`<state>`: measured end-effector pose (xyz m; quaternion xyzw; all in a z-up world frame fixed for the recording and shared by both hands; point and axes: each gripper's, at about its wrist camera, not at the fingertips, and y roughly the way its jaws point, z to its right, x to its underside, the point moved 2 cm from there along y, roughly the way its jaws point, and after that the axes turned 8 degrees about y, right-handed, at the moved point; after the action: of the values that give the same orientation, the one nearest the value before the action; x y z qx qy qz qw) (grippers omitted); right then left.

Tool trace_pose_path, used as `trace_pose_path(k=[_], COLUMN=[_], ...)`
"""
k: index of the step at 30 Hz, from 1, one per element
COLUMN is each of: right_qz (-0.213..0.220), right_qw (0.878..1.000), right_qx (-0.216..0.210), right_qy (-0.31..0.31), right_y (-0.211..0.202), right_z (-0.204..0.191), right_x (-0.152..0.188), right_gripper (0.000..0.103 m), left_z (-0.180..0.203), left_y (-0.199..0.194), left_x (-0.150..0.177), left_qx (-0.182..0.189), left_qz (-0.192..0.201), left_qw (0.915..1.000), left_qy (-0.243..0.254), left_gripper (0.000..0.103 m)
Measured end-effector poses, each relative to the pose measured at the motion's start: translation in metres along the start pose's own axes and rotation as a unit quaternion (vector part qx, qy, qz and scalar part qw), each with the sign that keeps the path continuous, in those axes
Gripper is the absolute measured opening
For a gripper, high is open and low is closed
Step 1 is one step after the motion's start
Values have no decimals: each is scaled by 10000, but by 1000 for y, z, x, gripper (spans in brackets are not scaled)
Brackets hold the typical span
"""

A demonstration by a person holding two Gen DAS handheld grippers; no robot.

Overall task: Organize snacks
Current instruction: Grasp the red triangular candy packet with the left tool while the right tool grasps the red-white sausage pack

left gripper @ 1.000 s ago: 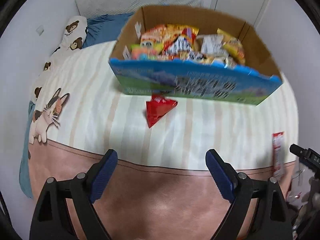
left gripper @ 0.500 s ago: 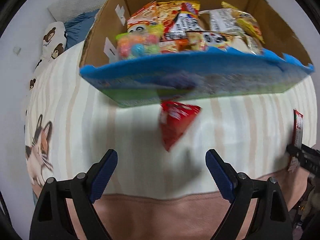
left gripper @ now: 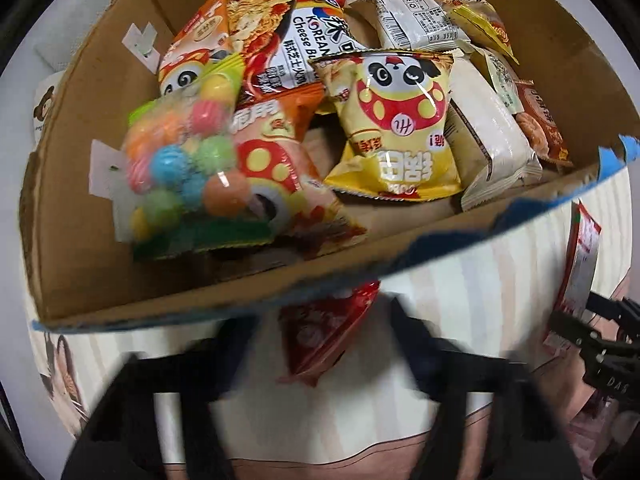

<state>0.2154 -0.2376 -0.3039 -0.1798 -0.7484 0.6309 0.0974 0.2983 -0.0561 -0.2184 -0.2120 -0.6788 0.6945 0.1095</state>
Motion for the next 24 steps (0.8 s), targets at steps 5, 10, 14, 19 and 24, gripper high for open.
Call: trace_pose_path(k=[5, 10, 14, 19, 24], right_qz=[13, -230, -458, -742, -380], right_qw=[10000, 9992, 9978, 9942, 9839], right_qx=[-21, -204, -214, -763, -1222], right_qy=[-95, -238, -430, 173, 1249], right_y=[-1, -6, -2, -5, -11], right_z=[0, 2, 5, 25, 45], right_x=[7, 24, 52, 70, 21], right_gripper=[61, 46, 45, 46, 79], left_z=[7, 19, 41, 52, 36], left_y=[1, -3, 0, -3, 5], left_x=[15, 63, 110, 147, 165], left_qx=[30, 163, 367, 678, 1054], left_qz=[59, -9, -187, -283, -322], left_qw=[9991, 9961, 9931, 9873, 9771], left_qy=[-410, -871, -1099, -1409, -1820], left_gripper=[41, 41, 41, 41, 44])
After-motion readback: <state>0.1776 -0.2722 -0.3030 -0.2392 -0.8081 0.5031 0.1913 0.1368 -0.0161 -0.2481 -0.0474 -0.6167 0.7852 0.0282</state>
